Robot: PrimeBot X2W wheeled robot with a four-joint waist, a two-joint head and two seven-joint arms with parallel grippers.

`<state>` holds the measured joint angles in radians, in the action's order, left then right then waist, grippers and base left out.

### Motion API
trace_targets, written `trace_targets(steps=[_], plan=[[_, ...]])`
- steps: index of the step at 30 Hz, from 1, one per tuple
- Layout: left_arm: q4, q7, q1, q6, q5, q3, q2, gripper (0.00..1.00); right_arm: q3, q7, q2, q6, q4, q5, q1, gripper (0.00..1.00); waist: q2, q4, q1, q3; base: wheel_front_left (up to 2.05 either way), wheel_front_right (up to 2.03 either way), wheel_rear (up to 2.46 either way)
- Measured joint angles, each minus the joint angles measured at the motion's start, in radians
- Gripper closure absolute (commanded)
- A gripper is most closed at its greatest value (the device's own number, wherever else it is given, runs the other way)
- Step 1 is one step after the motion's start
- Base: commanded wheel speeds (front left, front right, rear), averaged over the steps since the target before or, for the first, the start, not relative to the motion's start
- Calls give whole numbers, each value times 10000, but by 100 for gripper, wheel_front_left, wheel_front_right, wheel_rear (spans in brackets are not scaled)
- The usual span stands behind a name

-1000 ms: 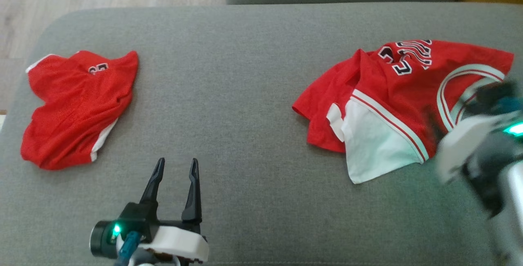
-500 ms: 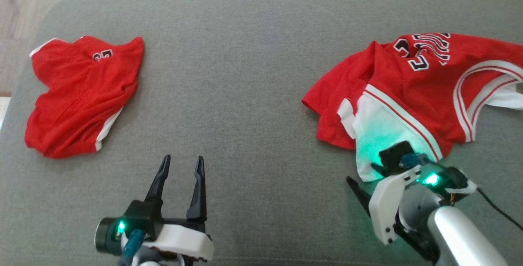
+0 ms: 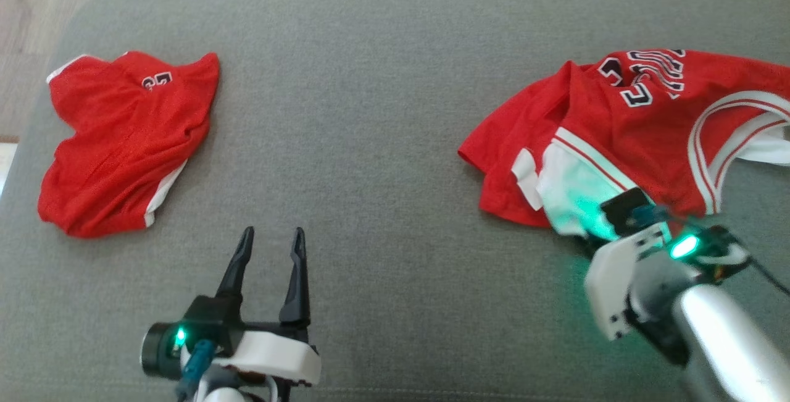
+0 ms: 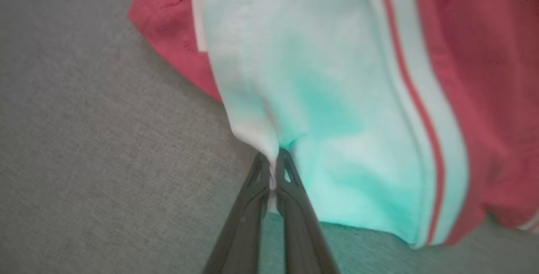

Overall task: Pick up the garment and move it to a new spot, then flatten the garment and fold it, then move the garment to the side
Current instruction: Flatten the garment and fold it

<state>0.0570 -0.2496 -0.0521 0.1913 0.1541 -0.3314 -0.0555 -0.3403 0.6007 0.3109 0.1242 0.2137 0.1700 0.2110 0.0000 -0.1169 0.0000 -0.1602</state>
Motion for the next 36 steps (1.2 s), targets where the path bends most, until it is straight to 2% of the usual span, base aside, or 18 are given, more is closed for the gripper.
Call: trace_targets(steps=[6,7,11,15,20,21,22,27,32,36], plan=[[0,0,-67,23,-2,236,2,0,1383,552,1014,0,-2286,738,-732,100,0,281,0,267,0,0,0],[0,0,-67,23,-2,236,2,0,1383,552,1014,0,-2286,738,-732,100,0,281,0,267,0,0,0],[-44,-2,-84,19,-4,240,2,0,2757,1091,1718,0,-3432,980,-1478,100,0,539,0,389,0,0,0],[-54,-2,-83,-27,-4,234,2,0,3910,1603,2324,0,-3937,1032,-2065,100,0,670,0,398,0,0,0],[-48,0,-82,-35,-4,230,2,0,4178,2305,2660,0,-3881,1150,-2878,100,0,736,0,366,0,0,0],[-44,-2,-82,-36,-4,221,2,0,4178,2311,2652,0,-3611,1060,-3155,39,0,723,0,361,0,0,0],[-38,0,-81,-38,-4,213,2,0,4167,2309,2642,0,-3499,1060,-3261,0,0,709,0,366,0,0,0],[-35,-2,-91,-63,-2,211,2,0,4197,1806,2245,0,-3551,988,-3356,0,0,681,0,451,0,0,0],[-40,-2,-280,-69,-8,247,2,0,4069,993,1557,0,-4640,976,-3115,0,0,775,0,464,0,0,0],[-36,-2,-264,-153,-17,242,2,0,2957,470,1112,0,-5049,794,-2372,0,0,828,0,373,0,0,0]])
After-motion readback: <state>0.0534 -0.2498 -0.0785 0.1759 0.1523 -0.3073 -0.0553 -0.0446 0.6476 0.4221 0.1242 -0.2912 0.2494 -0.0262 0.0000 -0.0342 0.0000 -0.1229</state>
